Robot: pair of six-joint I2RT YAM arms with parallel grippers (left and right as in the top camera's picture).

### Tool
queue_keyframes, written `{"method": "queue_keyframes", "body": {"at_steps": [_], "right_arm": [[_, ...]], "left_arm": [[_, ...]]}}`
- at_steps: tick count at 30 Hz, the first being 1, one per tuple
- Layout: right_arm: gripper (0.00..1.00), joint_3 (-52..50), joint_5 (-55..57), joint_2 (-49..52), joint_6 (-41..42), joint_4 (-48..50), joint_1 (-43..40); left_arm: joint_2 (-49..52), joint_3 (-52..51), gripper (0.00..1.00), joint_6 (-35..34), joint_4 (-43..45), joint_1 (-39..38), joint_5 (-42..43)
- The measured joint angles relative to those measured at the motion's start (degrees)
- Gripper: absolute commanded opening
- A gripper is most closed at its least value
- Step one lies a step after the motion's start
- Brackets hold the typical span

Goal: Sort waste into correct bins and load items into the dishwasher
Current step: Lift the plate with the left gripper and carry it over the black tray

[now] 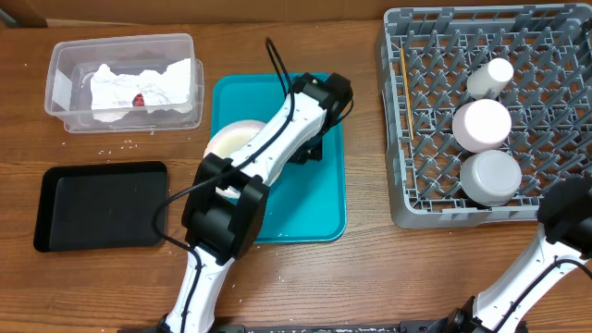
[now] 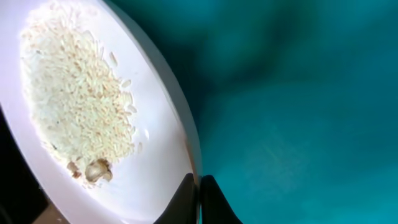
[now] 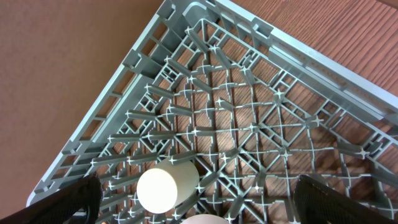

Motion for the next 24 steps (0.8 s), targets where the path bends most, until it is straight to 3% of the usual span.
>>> {"method": "queue_keyframes", "body": {"at_steps": [14,24], "right_arm": [[1.00,0.00,0.00,0.00,-0.02,0.00,0.00],[1.00,0.00,-0.02,0.00,0.00,0.00,0.00]], "left_arm": [[0.00,11.72,0.04,-8.44,-14.84,1.70,-5.29],[0.00,14.56,0.04,-14.32,-16.65,13.81,-5.81]]}}
